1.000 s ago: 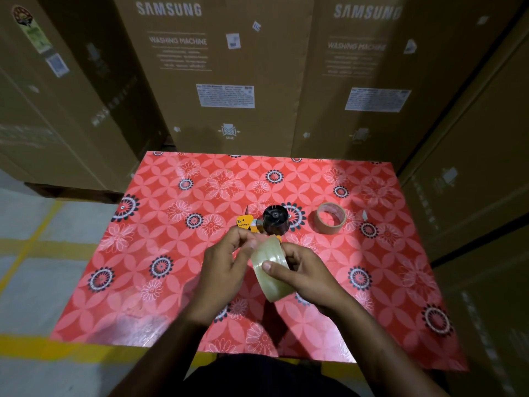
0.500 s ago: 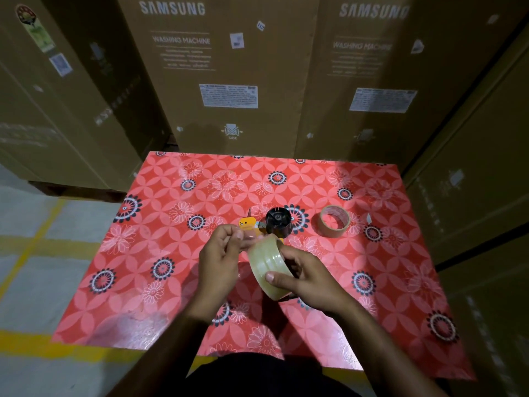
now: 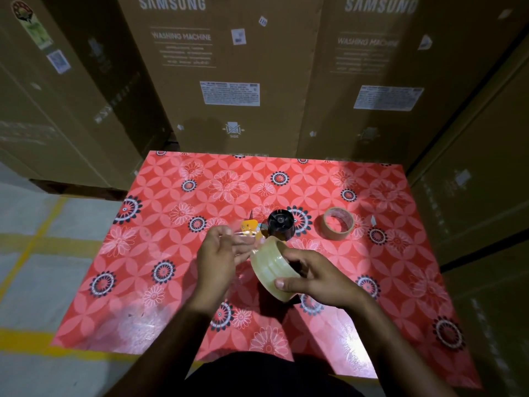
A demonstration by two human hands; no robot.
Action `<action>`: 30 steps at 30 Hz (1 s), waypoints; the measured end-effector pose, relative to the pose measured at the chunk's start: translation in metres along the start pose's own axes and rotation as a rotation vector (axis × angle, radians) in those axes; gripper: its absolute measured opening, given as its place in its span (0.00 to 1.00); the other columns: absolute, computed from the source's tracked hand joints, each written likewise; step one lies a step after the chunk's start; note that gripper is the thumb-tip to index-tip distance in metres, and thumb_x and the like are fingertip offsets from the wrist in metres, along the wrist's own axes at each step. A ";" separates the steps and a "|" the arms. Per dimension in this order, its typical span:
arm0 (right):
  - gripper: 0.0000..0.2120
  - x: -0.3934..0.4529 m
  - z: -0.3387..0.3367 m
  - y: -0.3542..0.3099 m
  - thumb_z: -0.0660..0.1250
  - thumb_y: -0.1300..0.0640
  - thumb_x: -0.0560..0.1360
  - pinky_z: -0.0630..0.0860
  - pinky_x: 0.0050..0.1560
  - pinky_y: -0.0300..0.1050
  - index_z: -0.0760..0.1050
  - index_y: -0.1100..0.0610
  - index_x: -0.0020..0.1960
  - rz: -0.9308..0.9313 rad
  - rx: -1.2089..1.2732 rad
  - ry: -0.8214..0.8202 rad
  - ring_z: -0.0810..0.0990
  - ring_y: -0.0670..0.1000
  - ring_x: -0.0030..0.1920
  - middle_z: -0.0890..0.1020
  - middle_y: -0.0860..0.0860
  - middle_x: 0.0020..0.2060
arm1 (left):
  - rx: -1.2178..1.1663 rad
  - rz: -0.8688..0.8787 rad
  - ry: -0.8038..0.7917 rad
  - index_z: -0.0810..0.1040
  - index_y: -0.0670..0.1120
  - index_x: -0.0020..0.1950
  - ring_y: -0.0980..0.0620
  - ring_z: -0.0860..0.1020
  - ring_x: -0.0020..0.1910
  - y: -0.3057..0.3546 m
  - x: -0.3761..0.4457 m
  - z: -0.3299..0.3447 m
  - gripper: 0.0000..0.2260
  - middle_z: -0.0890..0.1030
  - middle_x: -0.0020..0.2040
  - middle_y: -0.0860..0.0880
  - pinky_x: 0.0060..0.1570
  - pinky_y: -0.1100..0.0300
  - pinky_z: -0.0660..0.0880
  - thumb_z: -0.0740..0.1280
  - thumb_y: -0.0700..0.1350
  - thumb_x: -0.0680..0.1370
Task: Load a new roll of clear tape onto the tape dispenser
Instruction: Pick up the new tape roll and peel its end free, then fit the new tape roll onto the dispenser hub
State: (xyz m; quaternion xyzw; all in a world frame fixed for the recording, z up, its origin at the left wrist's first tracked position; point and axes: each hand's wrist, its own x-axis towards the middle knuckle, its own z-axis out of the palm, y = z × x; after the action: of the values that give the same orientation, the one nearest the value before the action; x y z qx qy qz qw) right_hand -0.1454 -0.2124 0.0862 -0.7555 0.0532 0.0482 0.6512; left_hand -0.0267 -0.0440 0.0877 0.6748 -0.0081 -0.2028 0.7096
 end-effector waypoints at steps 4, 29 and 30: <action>0.11 0.003 -0.004 0.000 0.76 0.56 0.74 0.69 0.42 0.45 0.73 0.53 0.41 0.002 -0.149 -0.041 0.72 0.46 0.41 0.72 0.46 0.38 | -0.027 -0.029 0.049 0.70 0.43 0.53 0.44 0.86 0.39 0.002 0.008 -0.002 0.07 0.82 0.45 0.37 0.41 0.55 0.84 0.55 0.43 0.88; 0.45 0.052 -0.027 0.013 0.84 0.60 0.56 0.80 0.59 0.54 0.63 0.54 0.66 0.014 -0.233 0.340 0.83 0.53 0.57 0.81 0.53 0.58 | -0.146 -0.004 -0.297 0.71 0.43 0.49 0.45 0.82 0.62 -0.040 0.025 -0.013 0.05 0.86 0.56 0.39 0.62 0.48 0.71 0.60 0.44 0.80; 0.45 0.054 -0.030 0.011 0.85 0.59 0.57 0.80 0.58 0.51 0.64 0.53 0.66 0.015 -0.257 0.339 0.83 0.51 0.57 0.81 0.51 0.58 | -0.196 -0.024 -0.284 0.72 0.42 0.49 0.44 0.82 0.62 -0.040 0.025 -0.013 0.05 0.86 0.57 0.39 0.62 0.48 0.72 0.60 0.44 0.79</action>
State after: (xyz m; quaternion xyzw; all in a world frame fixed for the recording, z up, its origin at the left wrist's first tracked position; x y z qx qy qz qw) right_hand -0.0938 -0.2441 0.0726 -0.8291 0.1611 -0.0683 0.5310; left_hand -0.0111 -0.0396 0.0412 0.5669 -0.0805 -0.3044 0.7613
